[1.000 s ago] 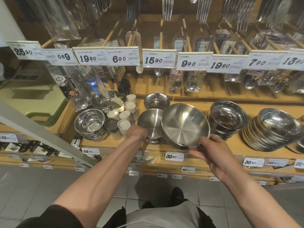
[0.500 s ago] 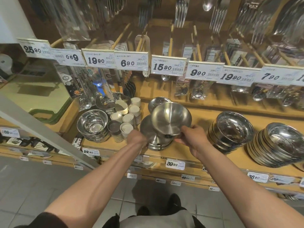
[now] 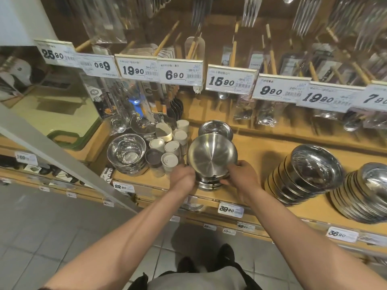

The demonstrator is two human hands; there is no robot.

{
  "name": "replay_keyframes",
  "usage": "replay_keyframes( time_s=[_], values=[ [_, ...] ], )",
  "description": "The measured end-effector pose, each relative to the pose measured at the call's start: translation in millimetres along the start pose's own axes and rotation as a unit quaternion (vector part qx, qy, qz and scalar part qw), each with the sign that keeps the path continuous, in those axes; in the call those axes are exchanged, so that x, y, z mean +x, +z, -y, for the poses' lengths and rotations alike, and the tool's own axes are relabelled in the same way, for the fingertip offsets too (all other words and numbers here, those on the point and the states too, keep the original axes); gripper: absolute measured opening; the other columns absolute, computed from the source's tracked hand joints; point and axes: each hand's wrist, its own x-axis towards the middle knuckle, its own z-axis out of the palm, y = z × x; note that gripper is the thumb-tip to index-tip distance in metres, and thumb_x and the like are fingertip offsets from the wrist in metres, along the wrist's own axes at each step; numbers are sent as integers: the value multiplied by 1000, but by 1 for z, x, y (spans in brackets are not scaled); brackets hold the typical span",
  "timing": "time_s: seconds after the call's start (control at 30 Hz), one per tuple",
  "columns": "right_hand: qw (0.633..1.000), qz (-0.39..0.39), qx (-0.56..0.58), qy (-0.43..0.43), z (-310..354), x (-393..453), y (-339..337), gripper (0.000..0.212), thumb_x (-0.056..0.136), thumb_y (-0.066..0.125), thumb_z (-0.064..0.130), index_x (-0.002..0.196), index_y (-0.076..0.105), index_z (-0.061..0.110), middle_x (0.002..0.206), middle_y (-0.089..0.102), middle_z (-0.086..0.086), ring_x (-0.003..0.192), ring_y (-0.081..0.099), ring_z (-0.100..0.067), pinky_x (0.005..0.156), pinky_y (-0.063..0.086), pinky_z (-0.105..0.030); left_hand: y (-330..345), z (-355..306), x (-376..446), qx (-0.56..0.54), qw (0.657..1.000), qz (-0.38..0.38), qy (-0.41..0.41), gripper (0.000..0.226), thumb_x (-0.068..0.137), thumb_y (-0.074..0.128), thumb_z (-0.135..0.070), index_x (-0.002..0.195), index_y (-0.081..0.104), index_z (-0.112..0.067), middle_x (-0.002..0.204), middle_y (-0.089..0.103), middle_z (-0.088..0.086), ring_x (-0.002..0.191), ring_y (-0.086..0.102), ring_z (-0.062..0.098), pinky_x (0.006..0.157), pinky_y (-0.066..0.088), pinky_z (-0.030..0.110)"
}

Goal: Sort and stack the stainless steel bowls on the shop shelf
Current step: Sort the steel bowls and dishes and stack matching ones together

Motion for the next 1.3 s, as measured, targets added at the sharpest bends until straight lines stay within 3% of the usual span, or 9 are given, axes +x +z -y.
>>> replay_keyframes(
  time_s=[0.2, 0.33, 0.4, 0.57, 0.67, 0.8, 1.07, 1.17, 1.3],
  values=[
    [980, -53, -173, -81, -5, 3, -1, 23, 93, 60, 24, 98, 68, 3, 82, 71, -8, 66, 70, -20, 52, 52, -22, 1, -1, -4, -76, 997, 15, -12, 49, 97, 38, -54, 104, 67, -15, 105, 70, 6, 96, 65, 25, 92, 53, 43],
    [964, -15, -250, -88, -5, 7, -8, 40, 91, 60, 31, 122, 65, 5, 101, 76, -16, 98, 72, -36, 91, 56, -46, 4, 3, 3, 35, 999, 0, 1, 35, 98, 53, -41, 107, 63, -9, 104, 67, 7, 90, 63, 25, 79, 51, 34],
    [956, -4, -278, -91, -3, 8, -13, 57, 90, 61, 32, 141, 52, 9, 113, 73, -19, 106, 69, -38, 95, 54, -46, 3, 4, 4, 78, 997, -4, 18, 27, 94, 59, -36, 105, 63, -12, 96, 64, 3, 81, 60, 20, 72, 46, 31],
    [960, 12, -257, -110, 4, 13, -21, 56, 91, 61, 35, 142, 51, 15, 116, 71, -12, 109, 65, -34, 96, 53, -45, 4, 1, 4, 112, 991, -9, 72, 22, 90, 64, -25, 110, 63, -14, 101, 66, 4, 88, 58, 20, 75, 44, 29],
    [959, 39, -250, -128, 12, 13, -19, 39, 92, 61, 31, 128, 63, 17, 118, 69, -5, 111, 63, -29, 90, 49, -36, 2, -2, 6, 131, 988, -4, 77, 29, 89, 68, -28, 107, 65, -6, 99, 67, 8, 91, 63, 25, 72, 47, 31],
    [958, 39, -254, -129, 14, 16, -14, 23, 92, 58, 24, 104, 70, 9, 101, 72, -12, 102, 67, -36, 88, 53, -43, -3, -11, 9, 123, 990, 6, 65, 26, 86, 74, -28, 89, 66, -4, 93, 71, 13, 82, 67, 27, 70, 56, 35],
    [964, 43, -232, -121, 14, 23, -19, 11, 85, 58, 23, 81, 68, 20, 86, 72, -9, 94, 70, -35, 90, 57, -53, -8, -19, 8, 85, 995, 38, 42, 26, 84, 64, -18, 102, 68, 1, 101, 71, 19, 91, 71, 38, 81, 62, 49],
    [967, 54, -224, -111, 15, 24, -20, 15, 86, 58, 26, 93, 70, 19, 98, 74, -10, 100, 69, -33, 93, 56, -53, -9, -18, 7, 68, 996, 50, 37, 18, 83, 62, -19, 94, 67, -5, 98, 71, 18, 89, 72, 35, 81, 62, 50],
    [971, 74, -212, -79, 14, 22, -20, 61, 83, 55, 45, 133, 60, 11, 125, 68, -13, 117, 63, -33, 100, 52, -52, -8, -11, 5, 53, 997, 46, 41, 12, 88, 58, -24, 83, 63, -14, 86, 68, 11, 85, 69, 30, 77, 61, 41]
  ],
)
